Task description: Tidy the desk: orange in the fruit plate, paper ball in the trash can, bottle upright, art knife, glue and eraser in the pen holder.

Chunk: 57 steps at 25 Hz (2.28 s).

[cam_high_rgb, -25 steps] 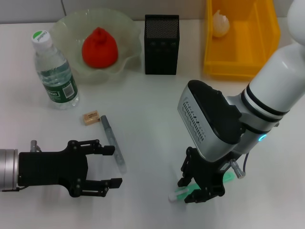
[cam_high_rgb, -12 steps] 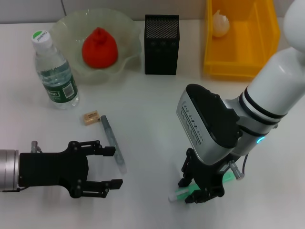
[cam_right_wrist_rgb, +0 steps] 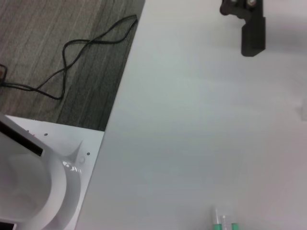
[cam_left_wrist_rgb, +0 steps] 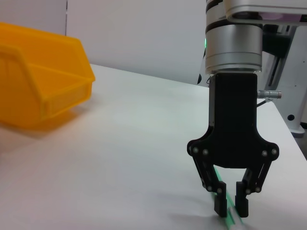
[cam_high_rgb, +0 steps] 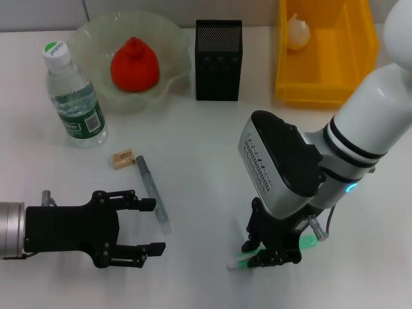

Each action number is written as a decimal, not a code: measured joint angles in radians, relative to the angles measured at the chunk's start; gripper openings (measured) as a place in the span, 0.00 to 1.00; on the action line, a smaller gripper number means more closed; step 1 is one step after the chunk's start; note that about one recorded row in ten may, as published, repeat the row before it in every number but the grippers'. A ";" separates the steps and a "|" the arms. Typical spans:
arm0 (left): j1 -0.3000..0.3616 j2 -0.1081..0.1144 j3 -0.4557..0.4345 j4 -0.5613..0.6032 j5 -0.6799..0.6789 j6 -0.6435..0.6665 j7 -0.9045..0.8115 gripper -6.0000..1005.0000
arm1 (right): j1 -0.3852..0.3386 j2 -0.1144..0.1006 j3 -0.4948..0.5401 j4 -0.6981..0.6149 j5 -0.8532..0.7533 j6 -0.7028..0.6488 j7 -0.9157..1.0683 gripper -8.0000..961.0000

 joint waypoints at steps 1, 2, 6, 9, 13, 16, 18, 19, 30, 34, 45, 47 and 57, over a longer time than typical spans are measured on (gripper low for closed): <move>0.000 0.000 0.000 0.000 0.000 0.000 0.000 0.76 | 0.000 0.000 0.006 -0.004 0.000 0.000 0.007 0.18; 0.000 0.000 0.000 0.000 0.000 0.000 0.000 0.76 | 0.000 0.000 0.006 -0.004 0.000 0.000 0.007 0.18; 0.001 0.000 0.000 0.000 -0.003 0.000 0.000 0.75 | -0.005 -0.004 0.058 -0.030 0.002 -0.024 0.026 0.18; 0.001 0.000 0.000 0.000 -0.004 0.000 0.000 0.75 | -0.010 -0.006 0.155 -0.055 0.001 -0.062 0.029 0.18; 0.000 -0.001 0.001 0.000 -0.004 0.001 0.000 0.75 | -0.012 -0.008 0.335 -0.067 0.001 -0.119 0.026 0.18; -0.001 -0.001 0.006 0.000 -0.005 0.002 0.000 0.75 | -0.020 -0.011 0.517 -0.073 0.003 -0.158 0.010 0.18; -0.001 -0.001 0.006 0.000 -0.005 0.003 0.000 0.75 | -0.025 -0.011 0.571 -0.077 0.007 -0.161 0.003 0.18; -0.002 -0.002 0.007 0.000 -0.005 0.004 0.000 0.75 | -0.028 -0.011 0.608 -0.078 0.013 -0.165 -0.001 0.18; -0.010 -0.002 0.008 0.000 0.002 0.019 0.000 0.74 | -0.119 -0.010 0.847 -0.040 0.377 -0.114 -0.132 0.19; -0.010 -0.002 0.008 0.001 0.003 0.021 0.000 0.74 | -0.147 -0.011 0.849 0.045 0.549 -0.037 -0.202 0.19; -0.007 -0.002 0.008 0.000 0.003 0.025 0.000 0.74 | -0.072 -0.007 0.840 0.381 0.851 0.240 -0.413 0.19; -0.007 -0.003 0.008 0.000 0.003 0.025 0.000 0.74 | -0.048 -0.006 0.839 0.420 0.873 0.284 -0.439 0.19; -0.003 -0.005 0.008 -0.003 -0.003 0.025 0.010 0.73 | 0.114 -0.001 0.836 0.642 0.987 0.507 -0.669 0.19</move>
